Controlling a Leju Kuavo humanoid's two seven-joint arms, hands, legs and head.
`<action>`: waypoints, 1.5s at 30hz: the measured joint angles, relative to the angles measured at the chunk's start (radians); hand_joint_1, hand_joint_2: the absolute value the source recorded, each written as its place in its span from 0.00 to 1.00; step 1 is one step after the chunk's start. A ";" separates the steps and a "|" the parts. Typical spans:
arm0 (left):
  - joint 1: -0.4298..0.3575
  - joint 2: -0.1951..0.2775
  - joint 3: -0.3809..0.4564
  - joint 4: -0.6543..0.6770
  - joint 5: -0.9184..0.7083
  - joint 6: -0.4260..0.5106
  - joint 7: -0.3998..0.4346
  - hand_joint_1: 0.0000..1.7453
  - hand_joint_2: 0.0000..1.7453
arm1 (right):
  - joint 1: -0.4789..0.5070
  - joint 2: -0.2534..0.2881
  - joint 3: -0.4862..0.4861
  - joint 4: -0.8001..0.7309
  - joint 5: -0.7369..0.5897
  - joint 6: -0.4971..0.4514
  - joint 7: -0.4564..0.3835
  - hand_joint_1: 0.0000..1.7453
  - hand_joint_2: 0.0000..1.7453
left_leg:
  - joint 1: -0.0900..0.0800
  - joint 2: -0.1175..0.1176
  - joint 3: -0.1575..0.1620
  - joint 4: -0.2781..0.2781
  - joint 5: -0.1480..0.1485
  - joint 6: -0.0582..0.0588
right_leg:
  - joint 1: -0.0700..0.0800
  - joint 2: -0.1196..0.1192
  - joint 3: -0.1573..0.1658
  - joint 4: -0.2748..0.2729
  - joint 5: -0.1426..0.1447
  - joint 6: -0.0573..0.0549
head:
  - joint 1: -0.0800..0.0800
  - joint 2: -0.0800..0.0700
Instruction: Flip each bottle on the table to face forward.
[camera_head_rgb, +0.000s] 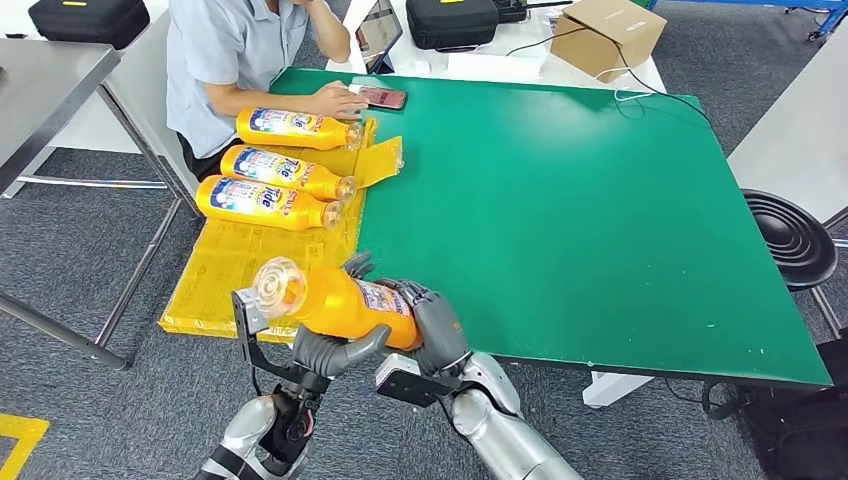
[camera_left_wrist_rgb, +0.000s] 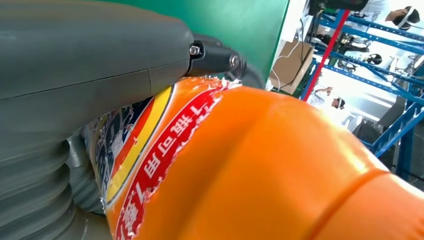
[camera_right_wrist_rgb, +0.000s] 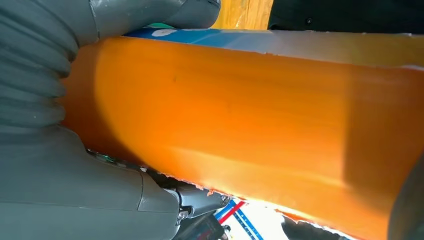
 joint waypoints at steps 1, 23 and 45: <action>-0.002 0.000 0.001 0.004 0.005 -0.004 0.003 1.00 1.00 | -0.003 0.000 0.002 0.002 0.004 -0.003 0.002 0.99 1.00 | 0.000 0.000 0.000 0.000 0.000 0.000 | 0.000 0.000 0.000 0.000 0.000 0.000 | 0.000 0.000; -0.052 -0.007 0.057 0.037 0.013 0.201 -0.017 1.00 1.00 | -0.005 0.037 0.057 0.031 -0.028 0.010 -0.031 0.00 0.00 | 0.000 0.001 0.000 0.000 0.000 0.000 | 0.000 0.000 -0.001 0.000 0.000 0.000 | 0.000 0.000; -0.319 0.041 0.077 0.324 -0.624 0.580 -0.097 1.00 1.00 | 0.031 0.064 0.125 0.062 -0.074 -0.009 -0.068 0.00 0.00 | 0.000 0.002 0.000 0.000 0.001 -0.001 | 0.000 0.000 0.000 0.001 0.001 0.000 | 0.000 0.000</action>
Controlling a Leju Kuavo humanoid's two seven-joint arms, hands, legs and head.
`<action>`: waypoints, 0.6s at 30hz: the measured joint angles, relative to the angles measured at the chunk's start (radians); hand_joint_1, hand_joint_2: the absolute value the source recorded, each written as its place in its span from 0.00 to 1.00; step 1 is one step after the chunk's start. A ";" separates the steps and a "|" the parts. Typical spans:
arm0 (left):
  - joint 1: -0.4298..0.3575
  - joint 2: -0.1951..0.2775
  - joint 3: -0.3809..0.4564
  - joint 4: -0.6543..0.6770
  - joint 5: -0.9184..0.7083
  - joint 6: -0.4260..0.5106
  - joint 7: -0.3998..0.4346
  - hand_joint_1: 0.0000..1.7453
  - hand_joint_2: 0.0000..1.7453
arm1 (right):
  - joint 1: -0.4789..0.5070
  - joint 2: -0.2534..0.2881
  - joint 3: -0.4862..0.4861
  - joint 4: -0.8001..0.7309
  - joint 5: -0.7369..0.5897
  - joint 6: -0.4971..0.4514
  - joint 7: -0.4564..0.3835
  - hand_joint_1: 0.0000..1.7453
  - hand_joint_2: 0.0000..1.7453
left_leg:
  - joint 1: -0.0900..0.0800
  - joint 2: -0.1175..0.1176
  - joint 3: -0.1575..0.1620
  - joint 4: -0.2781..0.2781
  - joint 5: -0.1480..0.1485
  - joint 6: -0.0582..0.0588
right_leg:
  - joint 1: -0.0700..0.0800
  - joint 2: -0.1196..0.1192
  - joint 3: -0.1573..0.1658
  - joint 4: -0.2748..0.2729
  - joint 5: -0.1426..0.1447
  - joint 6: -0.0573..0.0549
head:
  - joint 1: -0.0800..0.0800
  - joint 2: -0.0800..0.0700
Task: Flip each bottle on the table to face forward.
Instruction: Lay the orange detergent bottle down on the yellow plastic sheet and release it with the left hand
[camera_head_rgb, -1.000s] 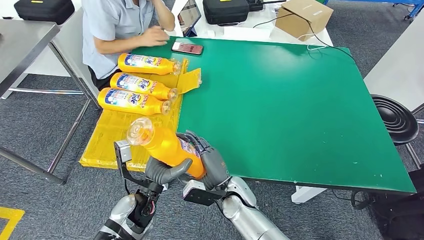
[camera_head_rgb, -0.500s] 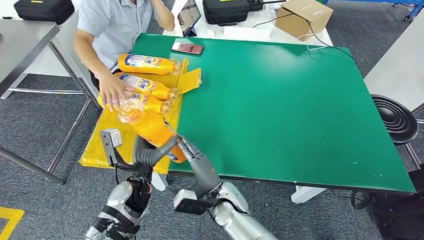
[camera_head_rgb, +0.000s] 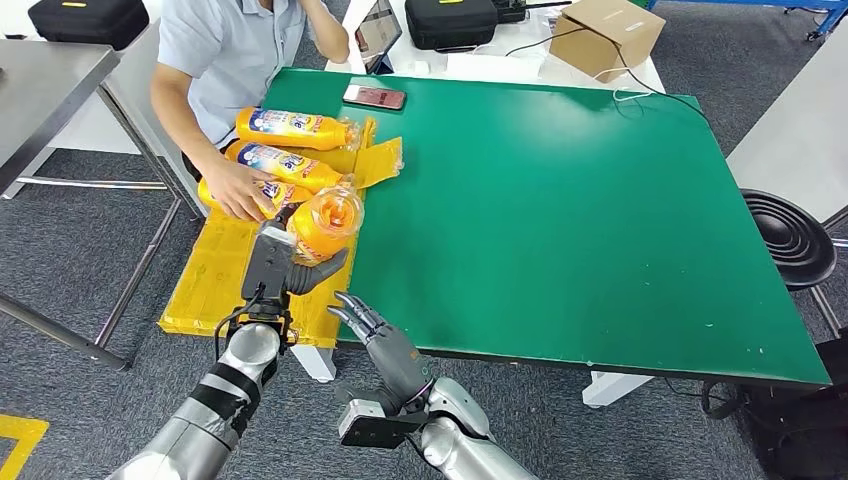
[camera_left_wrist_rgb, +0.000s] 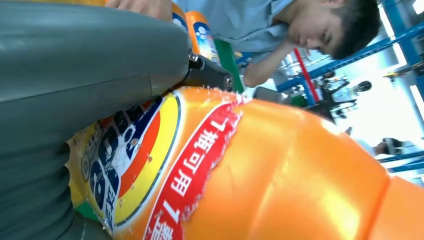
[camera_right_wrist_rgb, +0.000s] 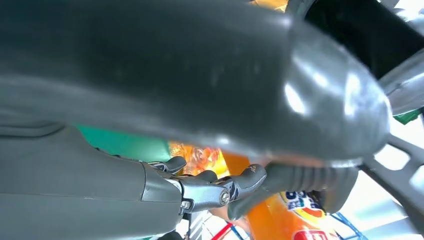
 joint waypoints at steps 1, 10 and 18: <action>-0.007 0.002 -0.003 0.014 -0.001 0.001 -0.001 1.00 1.00 | 0.000 0.001 0.000 0.001 0.000 0.000 0.000 0.00 0.00 | 0.000 0.000 0.000 0.000 0.000 0.000 | 0.000 0.000 0.000 0.000 0.000 0.000 | 0.000 0.000; -0.035 0.012 -0.015 0.078 -0.112 0.047 0.031 1.00 1.00 | 0.000 0.002 0.001 0.003 0.001 0.013 0.000 0.00 0.00 | 0.000 -0.001 0.000 0.000 0.000 0.000 | 0.000 0.000 -0.001 0.000 0.000 0.000 | 0.000 0.000; -0.209 0.039 -0.095 0.331 -0.740 -0.007 0.284 1.00 1.00 | 0.000 0.027 0.009 0.003 0.014 0.090 0.000 0.00 0.00 | 0.000 0.000 0.000 0.000 0.001 -0.001 | 0.000 0.000 0.000 0.001 0.001 0.000 | 0.000 0.000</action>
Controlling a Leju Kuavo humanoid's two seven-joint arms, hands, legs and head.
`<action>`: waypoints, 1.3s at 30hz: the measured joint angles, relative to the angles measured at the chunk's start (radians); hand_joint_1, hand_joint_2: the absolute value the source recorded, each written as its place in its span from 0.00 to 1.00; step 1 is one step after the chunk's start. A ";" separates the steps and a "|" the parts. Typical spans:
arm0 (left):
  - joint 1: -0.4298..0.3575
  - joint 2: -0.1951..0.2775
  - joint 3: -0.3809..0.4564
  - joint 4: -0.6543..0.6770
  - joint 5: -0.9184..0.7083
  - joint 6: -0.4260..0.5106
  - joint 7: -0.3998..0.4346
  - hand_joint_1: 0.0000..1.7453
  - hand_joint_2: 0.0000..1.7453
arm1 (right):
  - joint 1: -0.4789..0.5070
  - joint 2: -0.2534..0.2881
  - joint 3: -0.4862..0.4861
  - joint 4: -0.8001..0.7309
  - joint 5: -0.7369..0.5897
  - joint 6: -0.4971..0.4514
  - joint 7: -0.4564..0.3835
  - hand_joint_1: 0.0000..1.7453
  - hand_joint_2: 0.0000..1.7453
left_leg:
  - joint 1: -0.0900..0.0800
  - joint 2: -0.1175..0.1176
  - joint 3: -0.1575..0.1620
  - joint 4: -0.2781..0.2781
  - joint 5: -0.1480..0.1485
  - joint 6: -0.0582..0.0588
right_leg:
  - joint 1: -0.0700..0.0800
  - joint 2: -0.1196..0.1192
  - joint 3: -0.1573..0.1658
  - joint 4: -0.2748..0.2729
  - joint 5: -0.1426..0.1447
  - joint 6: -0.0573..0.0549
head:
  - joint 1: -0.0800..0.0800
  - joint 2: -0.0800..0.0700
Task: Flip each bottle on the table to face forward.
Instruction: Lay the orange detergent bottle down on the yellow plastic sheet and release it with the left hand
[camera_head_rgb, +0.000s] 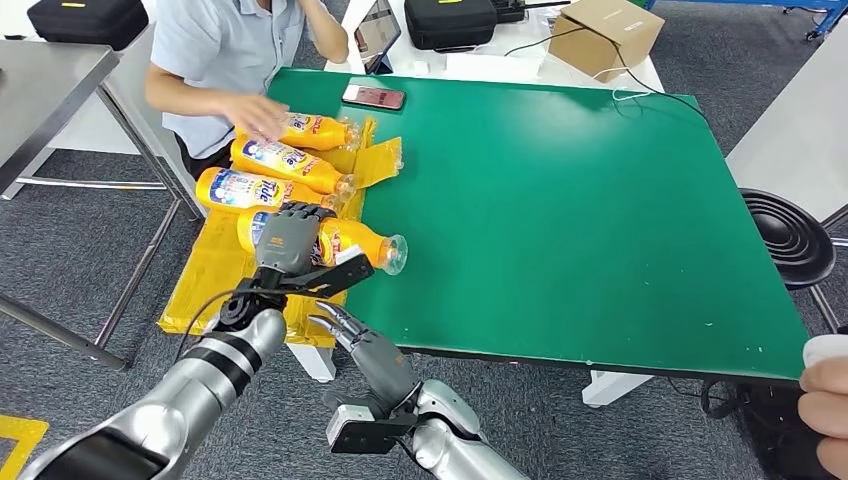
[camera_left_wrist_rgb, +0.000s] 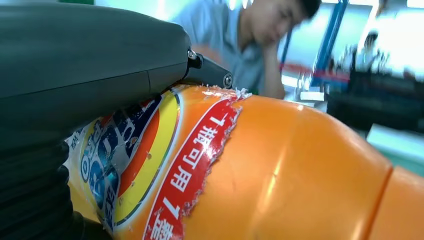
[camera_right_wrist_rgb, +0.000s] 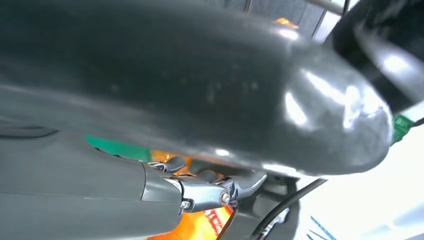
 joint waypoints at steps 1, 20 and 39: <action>-0.020 0.000 0.000 0.031 0.005 -0.036 0.011 1.00 1.00 | 0.000 0.003 0.000 0.000 0.001 0.008 0.000 0.00 0.00 | 0.000 0.000 0.000 0.000 0.000 0.000 | 0.000 0.000 0.000 0.000 0.000 0.000 | 0.000 0.000; -0.248 0.012 0.011 0.333 -0.068 -0.519 0.152 0.09 1.00 | -0.010 0.022 0.037 0.004 -0.010 0.078 -0.002 0.00 0.00 | 0.000 -0.001 -0.001 0.000 0.000 0.000 | 0.000 0.000 0.000 0.000 0.000 0.000 | 0.000 0.000; -0.228 0.004 0.191 0.346 0.208 -0.598 -0.092 0.00 1.00 | -0.018 0.022 0.075 0.031 -0.047 0.063 -0.002 0.00 0.00 | 0.000 -0.001 -0.001 0.000 0.000 0.000 | 0.000 0.000 0.000 0.000 0.000 0.000 | 0.000 0.000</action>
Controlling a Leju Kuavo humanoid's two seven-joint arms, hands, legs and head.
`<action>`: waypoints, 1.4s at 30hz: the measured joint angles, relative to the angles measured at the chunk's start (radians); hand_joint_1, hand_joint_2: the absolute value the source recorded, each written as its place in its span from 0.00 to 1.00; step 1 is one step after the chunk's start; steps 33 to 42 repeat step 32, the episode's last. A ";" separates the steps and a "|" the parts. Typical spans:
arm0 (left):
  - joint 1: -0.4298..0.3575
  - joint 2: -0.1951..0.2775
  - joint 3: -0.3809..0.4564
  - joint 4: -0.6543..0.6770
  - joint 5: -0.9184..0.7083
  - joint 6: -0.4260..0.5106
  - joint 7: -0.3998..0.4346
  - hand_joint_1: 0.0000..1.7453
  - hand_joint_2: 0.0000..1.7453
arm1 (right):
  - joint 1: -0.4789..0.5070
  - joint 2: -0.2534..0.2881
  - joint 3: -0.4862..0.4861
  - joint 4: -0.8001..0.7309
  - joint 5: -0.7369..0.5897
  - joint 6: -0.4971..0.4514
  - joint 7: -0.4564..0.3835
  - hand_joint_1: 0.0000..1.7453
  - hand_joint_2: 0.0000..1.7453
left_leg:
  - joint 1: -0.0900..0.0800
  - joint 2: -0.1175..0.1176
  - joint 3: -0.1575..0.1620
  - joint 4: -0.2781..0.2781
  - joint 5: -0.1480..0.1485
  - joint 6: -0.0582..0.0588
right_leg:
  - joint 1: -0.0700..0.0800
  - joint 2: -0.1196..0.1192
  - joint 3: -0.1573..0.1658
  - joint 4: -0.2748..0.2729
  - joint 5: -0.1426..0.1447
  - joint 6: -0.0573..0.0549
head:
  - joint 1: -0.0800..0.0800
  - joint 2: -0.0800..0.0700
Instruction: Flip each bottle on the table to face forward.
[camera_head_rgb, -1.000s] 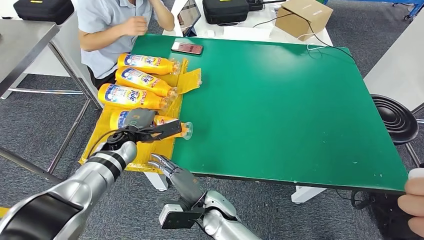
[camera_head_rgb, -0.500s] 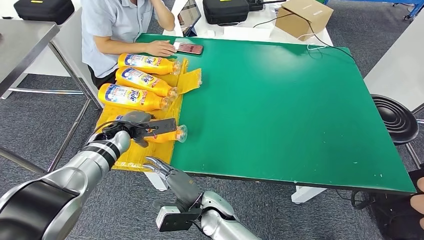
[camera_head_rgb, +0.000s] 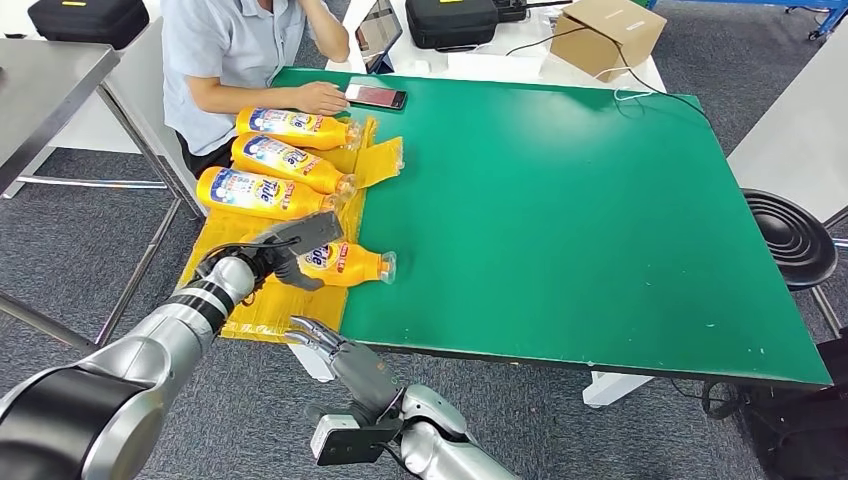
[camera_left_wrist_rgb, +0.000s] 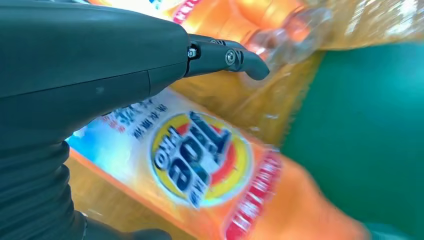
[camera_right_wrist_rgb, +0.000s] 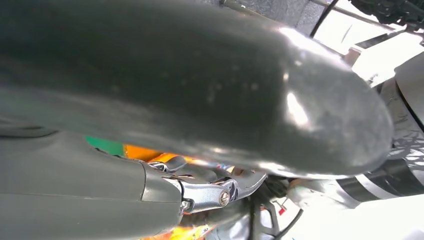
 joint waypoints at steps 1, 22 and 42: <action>0.005 -0.001 0.014 -0.004 0.027 -0.007 -0.031 0.00 1.00 | 0.000 0.000 0.001 0.001 -0.002 -0.001 0.000 0.00 0.00 | 0.000 0.000 0.000 0.000 0.000 0.000 | 0.000 0.000 0.000 0.000 0.000 0.000 | 0.000 0.000; 0.478 -0.029 0.264 -0.700 0.945 -0.068 -0.281 0.00 1.00 | 0.081 -0.078 0.025 -0.155 -0.183 -0.140 0.000 0.00 1.00 | 0.000 0.001 0.000 0.000 -0.001 0.000 | 0.000 0.001 0.000 -0.001 -0.001 -0.001 | 0.000 0.000; 0.838 -0.045 0.264 -1.111 0.938 0.036 -0.276 0.00 1.00 | 0.287 -0.180 -0.087 -0.522 -0.187 -0.373 0.000 0.00 0.67 | 0.000 0.001 -0.002 0.000 -0.004 -0.001 | 0.000 0.000 -0.003 -0.002 -0.003 -0.002 | 0.000 0.000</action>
